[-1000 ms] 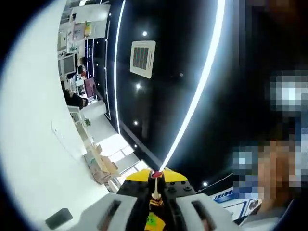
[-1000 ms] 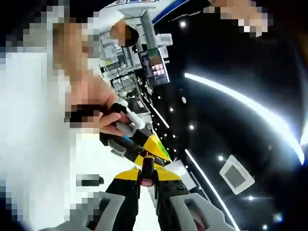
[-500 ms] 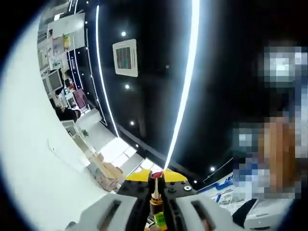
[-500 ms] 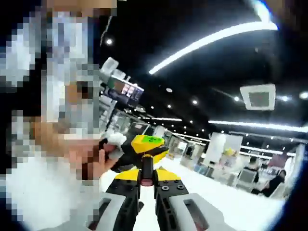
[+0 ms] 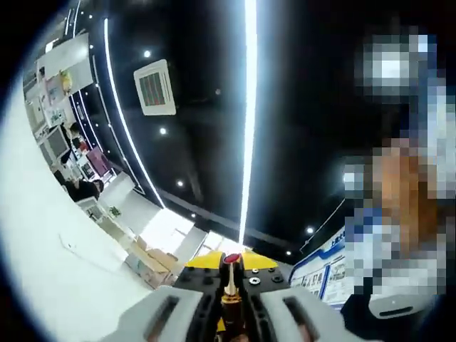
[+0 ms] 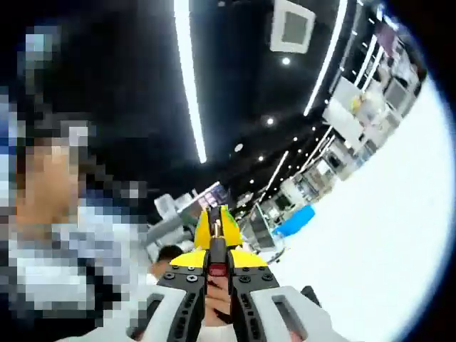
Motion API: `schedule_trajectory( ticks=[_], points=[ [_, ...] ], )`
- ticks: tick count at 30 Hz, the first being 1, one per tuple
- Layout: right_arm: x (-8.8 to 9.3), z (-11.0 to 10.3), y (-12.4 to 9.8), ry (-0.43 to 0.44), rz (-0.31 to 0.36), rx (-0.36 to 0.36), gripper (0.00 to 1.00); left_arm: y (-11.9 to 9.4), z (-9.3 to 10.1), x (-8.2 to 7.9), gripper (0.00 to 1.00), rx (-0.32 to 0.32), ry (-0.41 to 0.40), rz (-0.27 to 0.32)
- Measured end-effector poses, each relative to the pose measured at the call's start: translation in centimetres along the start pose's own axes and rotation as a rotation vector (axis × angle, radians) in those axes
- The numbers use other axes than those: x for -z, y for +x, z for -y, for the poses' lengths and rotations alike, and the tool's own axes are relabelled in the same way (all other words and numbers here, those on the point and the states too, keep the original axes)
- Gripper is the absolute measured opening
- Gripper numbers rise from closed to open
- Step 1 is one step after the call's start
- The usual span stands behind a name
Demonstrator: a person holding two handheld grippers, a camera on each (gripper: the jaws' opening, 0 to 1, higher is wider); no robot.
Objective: Unscrew the lipstick cap, remove the lipstick, and put the cap back on the lipstick
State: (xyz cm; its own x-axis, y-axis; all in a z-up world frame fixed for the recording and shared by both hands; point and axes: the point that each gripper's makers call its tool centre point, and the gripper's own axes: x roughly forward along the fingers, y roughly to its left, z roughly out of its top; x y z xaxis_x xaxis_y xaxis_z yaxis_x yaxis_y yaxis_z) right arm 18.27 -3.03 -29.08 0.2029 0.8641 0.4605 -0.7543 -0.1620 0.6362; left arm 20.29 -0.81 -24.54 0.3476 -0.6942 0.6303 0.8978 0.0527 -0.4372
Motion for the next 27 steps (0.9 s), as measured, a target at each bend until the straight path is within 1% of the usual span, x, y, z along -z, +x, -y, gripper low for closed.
schedule_trajectory(
  ticks=[3,7,8,10,12,14,17,19,23,24,25,27],
  points=[
    [0.3,-0.1,0.1,-0.03,-0.013,0.01,0.09,-0.1,-0.3,0.0,0.09,-0.007,-0.014,-0.001],
    [0.2,-0.7,0.3,-0.076,-0.02,0.003,0.1,0.1,0.0,-0.2,0.09,0.0,-0.015,0.01],
    [0.3,-0.7,0.3,-0.116,-0.037,0.001,0.1,0.1,0.1,-0.3,0.09,0.003,-0.019,0.01],
    [0.4,-0.8,0.5,-0.138,-0.054,0.012,0.11,0.0,0.1,-0.4,0.09,0.003,-0.024,0.01],
    [0.5,-0.9,0.6,-0.173,-0.067,0.023,0.15,0.0,-0.1,-0.3,0.09,-0.008,-0.018,0.006],
    [0.9,-0.8,0.8,-0.208,-0.088,0.033,0.25,-0.1,-0.4,-0.2,0.09,-0.019,-0.017,0.001],
    [1.6,0.7,0.7,-0.284,-0.144,0.127,0.42,-0.2,-0.9,-0.1,0.09,-0.036,-0.037,0.005],
    [1.4,1.0,0.7,-0.332,-0.135,0.155,0.49,-0.3,-1.0,-0.1,0.09,-0.042,-0.045,0.007],
    [1.5,1.3,0.5,-0.377,-0.154,0.176,0.49,-0.3,-1.3,-0.4,0.09,-0.058,-0.052,0.017],
    [1.2,1.5,0.4,-0.414,-0.153,0.185,0.49,-0.4,-1.4,-0.5,0.09,-0.064,-0.058,0.02],
    [1.0,1.3,0.5,-0.463,-0.15,0.181,0.49,-0.5,-1.5,-0.7,0.09,-0.069,-0.063,0.021],
    [0.9,1.1,0.6,-0.41,-0.137,0.19,0.53,-0.6,-1.6,-0.8,0.09,-0.079,-0.072,0.023]
  ],
)
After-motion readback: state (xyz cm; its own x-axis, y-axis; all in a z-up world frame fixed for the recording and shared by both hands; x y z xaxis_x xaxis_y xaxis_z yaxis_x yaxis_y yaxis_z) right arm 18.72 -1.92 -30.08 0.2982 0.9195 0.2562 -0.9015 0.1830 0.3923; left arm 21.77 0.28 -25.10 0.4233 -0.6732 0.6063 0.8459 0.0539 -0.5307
